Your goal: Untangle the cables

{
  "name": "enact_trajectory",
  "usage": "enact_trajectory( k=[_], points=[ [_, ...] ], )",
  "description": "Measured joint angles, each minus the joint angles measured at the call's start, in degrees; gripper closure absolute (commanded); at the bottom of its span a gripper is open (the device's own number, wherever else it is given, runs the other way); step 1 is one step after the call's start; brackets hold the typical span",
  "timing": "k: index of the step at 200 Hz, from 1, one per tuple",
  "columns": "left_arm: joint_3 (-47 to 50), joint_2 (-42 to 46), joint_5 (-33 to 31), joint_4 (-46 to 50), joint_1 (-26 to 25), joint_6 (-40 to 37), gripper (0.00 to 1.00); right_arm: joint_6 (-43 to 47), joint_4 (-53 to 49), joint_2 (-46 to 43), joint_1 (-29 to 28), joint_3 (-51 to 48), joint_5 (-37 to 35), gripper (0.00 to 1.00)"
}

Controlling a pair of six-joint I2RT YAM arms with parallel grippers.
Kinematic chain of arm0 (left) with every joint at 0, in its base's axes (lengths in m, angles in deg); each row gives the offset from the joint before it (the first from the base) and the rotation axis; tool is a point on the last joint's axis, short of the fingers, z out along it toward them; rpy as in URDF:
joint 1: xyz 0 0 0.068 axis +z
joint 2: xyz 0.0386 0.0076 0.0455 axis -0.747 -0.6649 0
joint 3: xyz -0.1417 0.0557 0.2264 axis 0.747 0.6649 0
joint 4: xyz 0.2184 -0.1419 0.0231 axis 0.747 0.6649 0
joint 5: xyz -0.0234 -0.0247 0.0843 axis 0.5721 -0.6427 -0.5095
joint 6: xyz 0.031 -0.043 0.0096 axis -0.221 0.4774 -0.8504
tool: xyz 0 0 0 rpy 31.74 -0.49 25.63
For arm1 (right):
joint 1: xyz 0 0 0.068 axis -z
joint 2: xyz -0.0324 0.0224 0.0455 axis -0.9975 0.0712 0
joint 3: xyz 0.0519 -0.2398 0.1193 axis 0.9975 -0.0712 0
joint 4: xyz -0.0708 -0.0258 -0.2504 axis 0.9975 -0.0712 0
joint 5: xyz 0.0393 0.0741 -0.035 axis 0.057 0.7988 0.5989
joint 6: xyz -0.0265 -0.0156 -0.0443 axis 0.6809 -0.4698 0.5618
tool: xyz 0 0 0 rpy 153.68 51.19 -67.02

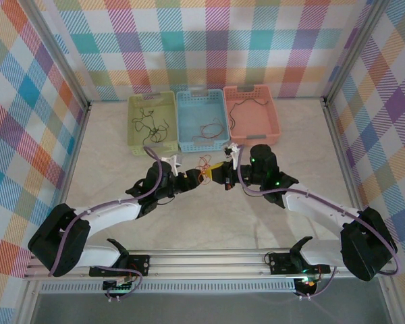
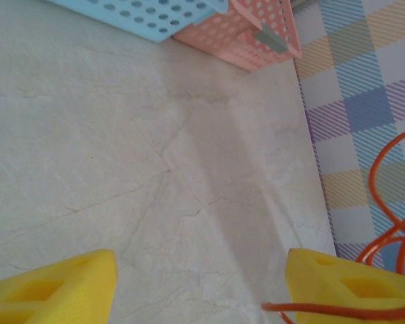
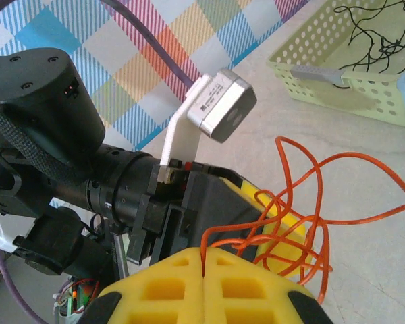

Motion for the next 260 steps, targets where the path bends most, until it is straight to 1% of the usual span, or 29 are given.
enact_trajectory(
  k=[8,18,48,87,107,141,161,176,197,228,244,260],
  points=[
    [0.0,0.0,-0.5,-0.4,0.0,0.2,0.24,-0.2,0.0,0.0,0.0,-0.2,0.2,1.0],
    [0.0,0.0,-0.9,-0.9,0.0,0.7,0.24,-0.4,0.0,0.0,0.0,-0.3,0.6,1.0],
    [-0.1,-1.6,-1.0,-3.4,0.0,0.9,0.27,-0.7,0.1,0.0,0.0,-0.3,1.2,1.0],
    [-1.3,-4.2,-1.5,-3.0,-0.2,1.2,0.3,-0.8,0.0,-0.1,0.0,-0.3,1.8,1.0],
    [-2.3,-4.3,-4.2,0.3,-0.3,1.3,0.28,-0.7,-0.3,-1.4,0.0,-0.3,1.9,1.0],
    [-3.7,-2.4,-11.8,6.8,-0.1,0.8,0.27,0.0,-1.9,-7.9,0.0,-0.5,2.8,1.0],
    [-4.7,-1.5,-14.6,9.7,1.5,0.4,0.27,1.2,-4.4,-12.1,0.0,-0.6,3.5,1.0],
    [-4.9,-0.6,-15.8,11.8,3.8,0.2,0.27,2.2,-6.5,-15.6,0.0,-1.1,3.0,1.0],
    [-4.9,2.4,-17.1,15.9,7.3,0.2,0.27,3.5,-10.3,-21.8,0.0,-2.3,-0.8,1.0],
    [-2.5,11.8,-17.2,20.0,14.8,0.1,0.28,5.0,-13.8,-31.1,1.0,-4.6,-11.8,1.0],
    [-1.2,17.0,-16.9,22.9,18.8,-0.2,0.31,5.5,-14.9,-34.4,2.0,-5.8,-18.1,1.0],
    [-0.4,21.7,-16.6,26.3,22.0,-1.2,0.37,5.7,-16.0,-36.5,2.9,-6.9,-24.0,1.0]
  ],
)
